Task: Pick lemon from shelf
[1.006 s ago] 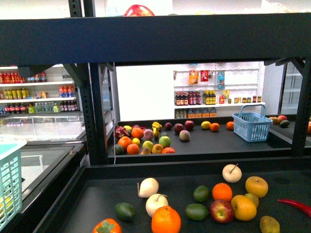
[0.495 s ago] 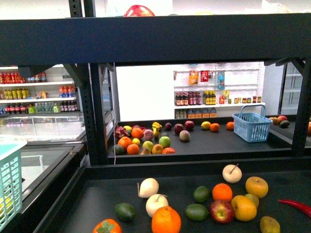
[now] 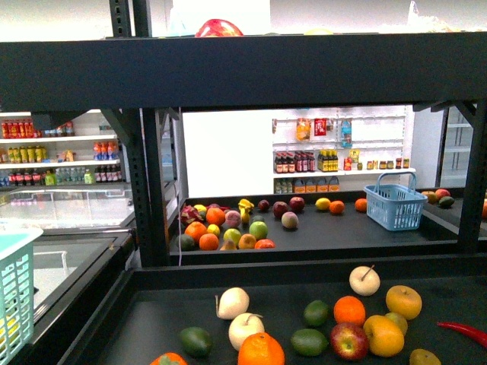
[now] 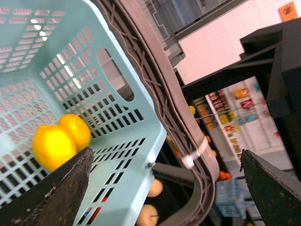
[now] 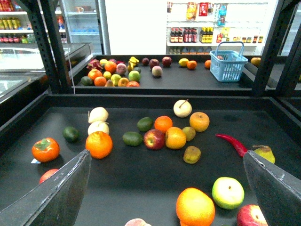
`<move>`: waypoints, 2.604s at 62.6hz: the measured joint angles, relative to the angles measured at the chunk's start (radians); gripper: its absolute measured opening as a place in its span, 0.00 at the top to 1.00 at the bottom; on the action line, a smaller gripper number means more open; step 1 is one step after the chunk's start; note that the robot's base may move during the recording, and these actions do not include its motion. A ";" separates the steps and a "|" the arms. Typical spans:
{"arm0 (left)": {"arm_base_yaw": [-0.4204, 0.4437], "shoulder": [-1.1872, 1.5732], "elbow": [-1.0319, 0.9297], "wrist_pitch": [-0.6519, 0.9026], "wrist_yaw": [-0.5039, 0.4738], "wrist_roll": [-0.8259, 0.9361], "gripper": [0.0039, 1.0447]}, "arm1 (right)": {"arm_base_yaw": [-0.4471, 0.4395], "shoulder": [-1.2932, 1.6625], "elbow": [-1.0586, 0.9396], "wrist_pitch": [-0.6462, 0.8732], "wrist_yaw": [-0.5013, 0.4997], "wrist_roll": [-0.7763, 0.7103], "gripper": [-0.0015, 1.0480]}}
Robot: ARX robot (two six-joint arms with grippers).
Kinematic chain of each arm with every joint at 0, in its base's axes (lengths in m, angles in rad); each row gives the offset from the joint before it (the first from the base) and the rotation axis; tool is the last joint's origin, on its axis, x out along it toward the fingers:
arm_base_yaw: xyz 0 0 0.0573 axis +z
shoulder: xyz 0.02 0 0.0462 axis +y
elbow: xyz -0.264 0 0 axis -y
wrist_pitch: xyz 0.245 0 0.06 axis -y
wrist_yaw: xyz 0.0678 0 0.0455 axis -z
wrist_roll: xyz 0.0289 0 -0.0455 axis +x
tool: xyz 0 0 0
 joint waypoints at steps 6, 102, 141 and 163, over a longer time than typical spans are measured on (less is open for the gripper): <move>-0.032 -0.186 -0.083 -0.077 -0.016 0.206 0.11 | 0.000 0.000 0.000 0.000 0.000 0.000 0.07; -0.454 -1.366 -0.813 -0.357 -0.233 0.810 0.98 | 0.000 0.000 0.000 0.000 0.000 0.000 0.07; -0.454 -1.374 -0.813 -0.362 -0.233 0.810 0.21 | 0.000 -0.001 0.000 0.000 -0.002 0.000 0.07; -0.454 -1.374 -0.813 -0.362 -0.233 0.812 0.08 | 0.000 -0.001 0.000 0.000 -0.002 0.000 0.07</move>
